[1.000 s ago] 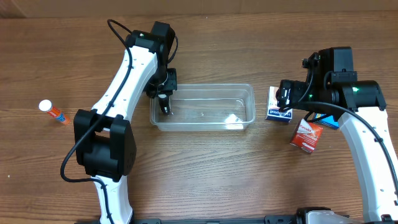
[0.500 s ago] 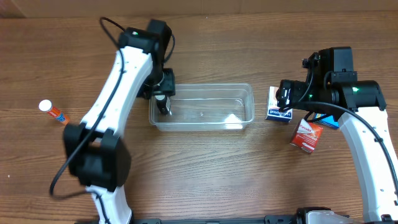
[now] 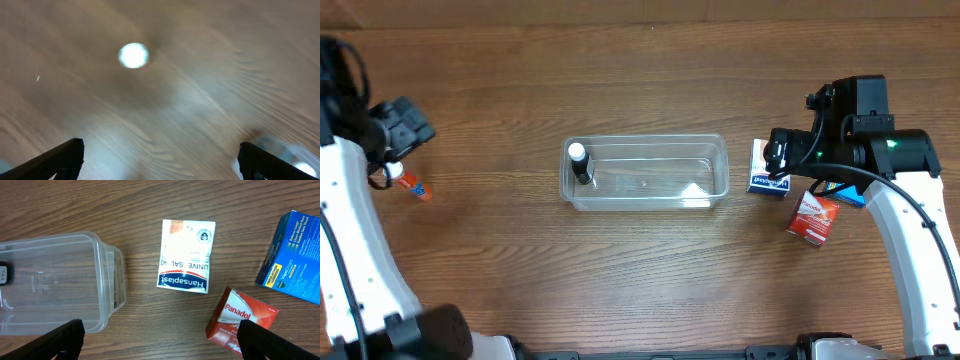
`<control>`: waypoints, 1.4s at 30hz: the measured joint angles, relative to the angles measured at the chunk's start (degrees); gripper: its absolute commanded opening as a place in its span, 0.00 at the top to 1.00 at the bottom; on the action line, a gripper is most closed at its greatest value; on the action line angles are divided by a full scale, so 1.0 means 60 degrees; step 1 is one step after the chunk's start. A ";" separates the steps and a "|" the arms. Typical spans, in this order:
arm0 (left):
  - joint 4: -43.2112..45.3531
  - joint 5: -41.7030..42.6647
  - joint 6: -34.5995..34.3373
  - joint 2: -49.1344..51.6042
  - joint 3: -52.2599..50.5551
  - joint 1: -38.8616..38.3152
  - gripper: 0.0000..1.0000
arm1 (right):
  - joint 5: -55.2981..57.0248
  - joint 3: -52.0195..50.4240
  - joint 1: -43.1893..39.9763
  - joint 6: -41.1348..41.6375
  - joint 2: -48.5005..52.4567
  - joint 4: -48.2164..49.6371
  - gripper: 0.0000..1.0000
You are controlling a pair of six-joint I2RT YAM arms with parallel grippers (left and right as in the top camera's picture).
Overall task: Pack container
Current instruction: 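Move left gripper to the orange tube and grasp it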
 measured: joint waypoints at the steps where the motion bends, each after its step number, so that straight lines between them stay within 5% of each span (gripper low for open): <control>1: 0.0029 0.0029 0.0000 0.0335 -0.0087 0.0415 0.00 | 0.0000 0.0000 0.0000 -0.0004 0.0000 -0.0011 0.00; 14: 0.1002 0.0401 0.0339 0.3858 -0.0200 0.1625 0.01 | 0.0000 0.0000 0.0000 -0.0004 0.0000 -0.0007 0.00; 19: 0.1264 0.0452 0.0444 0.4328 -0.0200 0.1625 0.40 | 0.0004 0.0000 0.0000 -0.0004 0.0000 -0.0004 0.00; 27: 0.1373 0.0499 0.0535 0.4466 -0.0200 0.1625 0.69 | 0.0000 0.0000 0.0000 -0.0004 0.0000 -0.0004 0.00; 42: 0.0827 0.0940 0.0568 0.4441 -0.0200 0.1166 0.96 | 0.0000 0.0000 0.0000 -0.0004 0.0000 -0.0004 0.00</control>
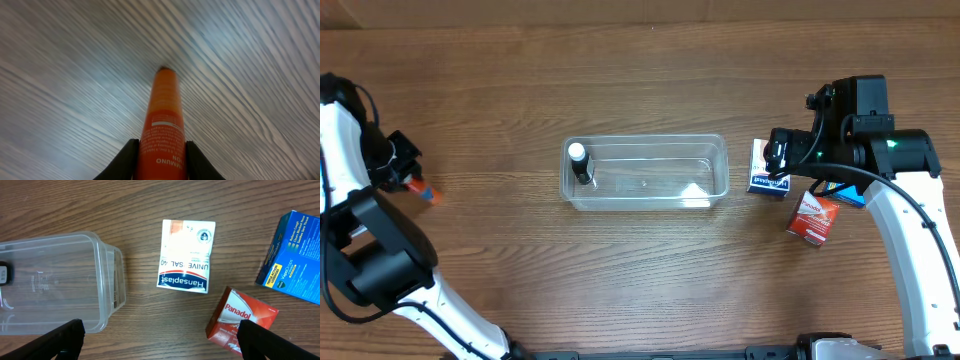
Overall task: Pack container
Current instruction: 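Move left gripper to the orange tube and grasp it, then place the orange tube upright beside the bottle and release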
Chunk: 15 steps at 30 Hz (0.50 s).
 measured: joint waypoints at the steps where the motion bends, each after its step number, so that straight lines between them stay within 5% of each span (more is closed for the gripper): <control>1: -0.0022 0.0102 0.0004 -0.0062 -0.0011 -0.0127 0.96 | 0.0000 0.0000 0.0000 0.0000 0.0000 -0.0004 0.00; 7: -0.0408 0.0867 0.0040 -0.2120 -0.0062 -0.1614 0.96 | -0.0004 0.0000 0.0000 0.0000 0.0000 0.0000 0.00; 15: -0.1355 0.1169 0.0036 -0.4728 -0.0029 -0.5898 0.96 | 0.0000 0.0000 0.0000 0.0000 0.0000 -0.0004 0.00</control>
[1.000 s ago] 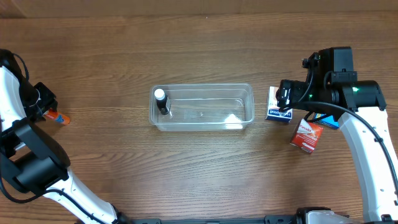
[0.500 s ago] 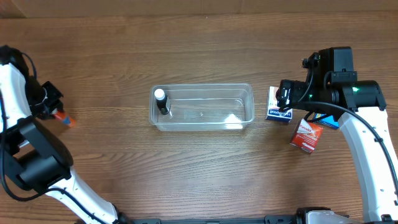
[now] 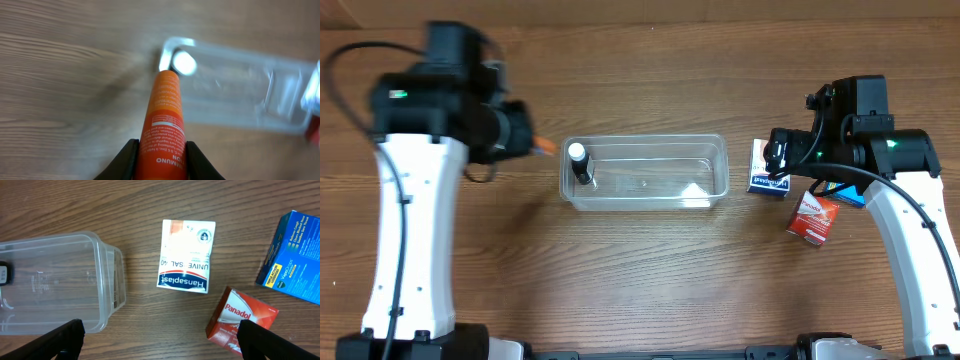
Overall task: Pack container
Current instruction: 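Place the orange tube upright beside the bottle and release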
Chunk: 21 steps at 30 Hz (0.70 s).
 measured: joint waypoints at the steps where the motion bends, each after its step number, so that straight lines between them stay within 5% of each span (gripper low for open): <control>1: -0.0069 -0.0102 -0.0033 0.0051 -0.0040 -0.0415 0.96 | 0.0000 0.0000 0.0000 -0.0004 0.0000 0.0000 0.00; 6: 0.0798 -0.0572 -0.0448 0.0157 -0.1388 -0.1818 0.96 | 0.0000 0.0000 0.0000 0.0000 0.0000 0.0004 0.00; 12: 0.2441 -0.0594 -0.0576 0.0441 -0.3442 -0.1938 0.94 | 0.0000 0.0000 0.0000 0.0000 0.0000 0.0000 0.00; 21: 0.3027 -0.1235 -0.0568 0.1220 -0.3628 -0.1807 0.69 | 0.0000 0.0000 0.0000 0.0000 0.0000 0.0000 0.00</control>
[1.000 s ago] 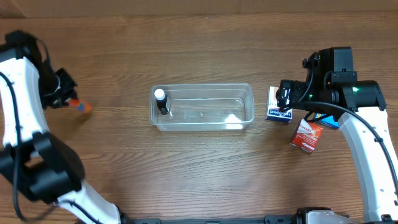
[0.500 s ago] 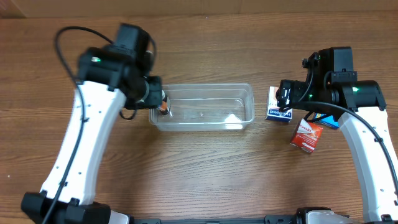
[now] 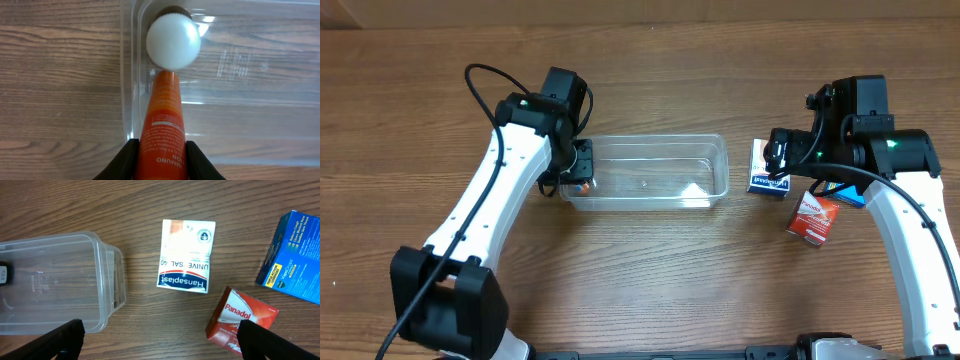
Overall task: Pack container
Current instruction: 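Place the orange tube upright beside the bottle and release, then grasp the white Hansaplast packet with the right gripper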
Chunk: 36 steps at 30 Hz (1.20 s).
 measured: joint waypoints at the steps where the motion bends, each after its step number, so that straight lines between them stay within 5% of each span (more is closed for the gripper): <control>1: 0.0036 -0.0033 0.0007 0.0120 0.0000 0.0000 0.69 | 0.0000 0.0000 0.0000 0.0000 0.0000 0.0000 0.00; 4: 0.0084 -0.0066 0.0029 0.0463 -0.0004 0.0000 0.64 | -0.0004 0.0000 0.0000 0.0000 0.0000 -0.0004 0.00; 6: 0.0109 -0.0069 0.0033 0.0590 -0.0004 0.0000 0.44 | 0.0000 0.0000 0.0000 0.0000 0.0000 0.0000 0.00; 9: 0.0113 -0.0076 0.0025 0.0630 -0.0004 0.0000 0.36 | 0.0000 0.0000 0.0000 0.0004 0.0000 0.0004 0.00; 22: -0.0401 -0.0098 0.0073 0.0634 0.0372 0.0000 0.30 | 0.0000 0.0000 0.0000 0.0000 0.0000 -0.0033 0.00; 24: -0.0612 -0.0098 0.0200 0.0565 0.0918 0.0000 0.21 | 0.0018 0.0033 0.0000 0.0015 0.0000 -0.0047 0.00; 26: -0.0736 -0.0098 0.0393 0.0295 0.1424 0.0000 0.00 | 0.0386 0.0532 0.0000 0.0208 0.0058 -0.0237 0.00; 36: -0.0765 -0.0098 0.0831 -0.2266 0.2561 0.0885 0.00 | 0.1534 0.1978 0.0000 0.0619 0.1330 -0.0372 0.00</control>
